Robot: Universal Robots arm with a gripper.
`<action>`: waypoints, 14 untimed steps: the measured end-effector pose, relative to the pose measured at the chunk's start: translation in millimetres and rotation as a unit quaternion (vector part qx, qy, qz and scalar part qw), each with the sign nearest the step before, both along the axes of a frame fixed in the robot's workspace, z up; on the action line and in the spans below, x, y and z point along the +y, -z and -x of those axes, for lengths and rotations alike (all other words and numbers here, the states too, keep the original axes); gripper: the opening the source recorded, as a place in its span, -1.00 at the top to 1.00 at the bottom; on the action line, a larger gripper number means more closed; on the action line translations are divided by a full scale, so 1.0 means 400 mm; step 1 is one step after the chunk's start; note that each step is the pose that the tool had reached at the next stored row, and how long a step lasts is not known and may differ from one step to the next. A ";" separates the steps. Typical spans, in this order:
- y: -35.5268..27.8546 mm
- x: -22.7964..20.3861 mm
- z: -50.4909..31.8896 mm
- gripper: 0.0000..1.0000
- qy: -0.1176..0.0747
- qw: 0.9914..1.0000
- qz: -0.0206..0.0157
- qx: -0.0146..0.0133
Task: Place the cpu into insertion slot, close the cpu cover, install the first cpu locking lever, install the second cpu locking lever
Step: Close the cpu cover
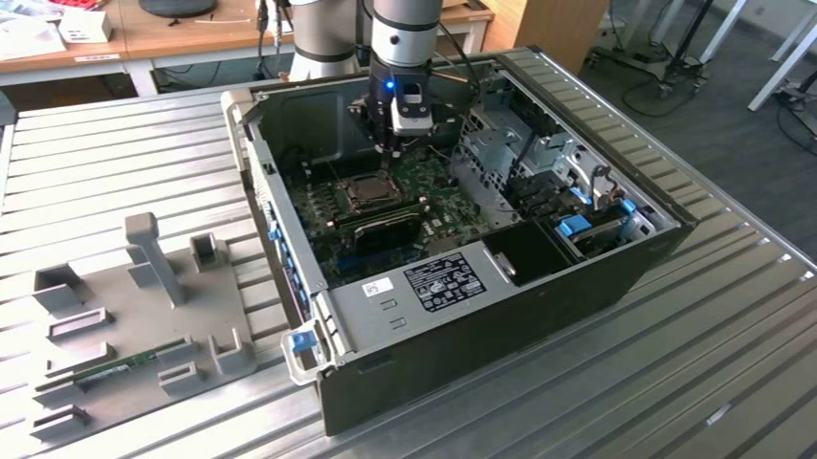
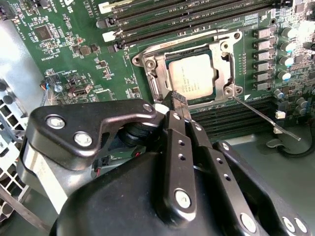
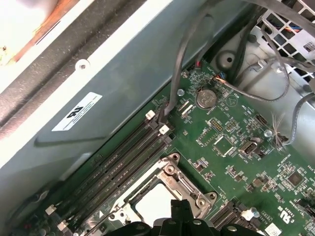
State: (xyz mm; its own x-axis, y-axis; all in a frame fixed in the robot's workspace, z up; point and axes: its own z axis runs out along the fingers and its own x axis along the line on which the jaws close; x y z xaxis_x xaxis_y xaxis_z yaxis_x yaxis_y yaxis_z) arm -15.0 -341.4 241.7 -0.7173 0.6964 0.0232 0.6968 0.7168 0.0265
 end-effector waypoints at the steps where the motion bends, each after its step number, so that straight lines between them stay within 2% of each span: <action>1: 0.000 0.000 0.000 0.79 0.000 1.000 0.000 0.000; 14: 0.000 0.000 0.000 0.79 -0.004 1.000 0.000 0.000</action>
State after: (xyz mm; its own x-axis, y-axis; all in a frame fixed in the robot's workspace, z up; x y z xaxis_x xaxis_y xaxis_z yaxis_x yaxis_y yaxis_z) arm -15.1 -341.4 241.7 -0.7233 0.6901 0.0230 0.6905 0.7228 0.0269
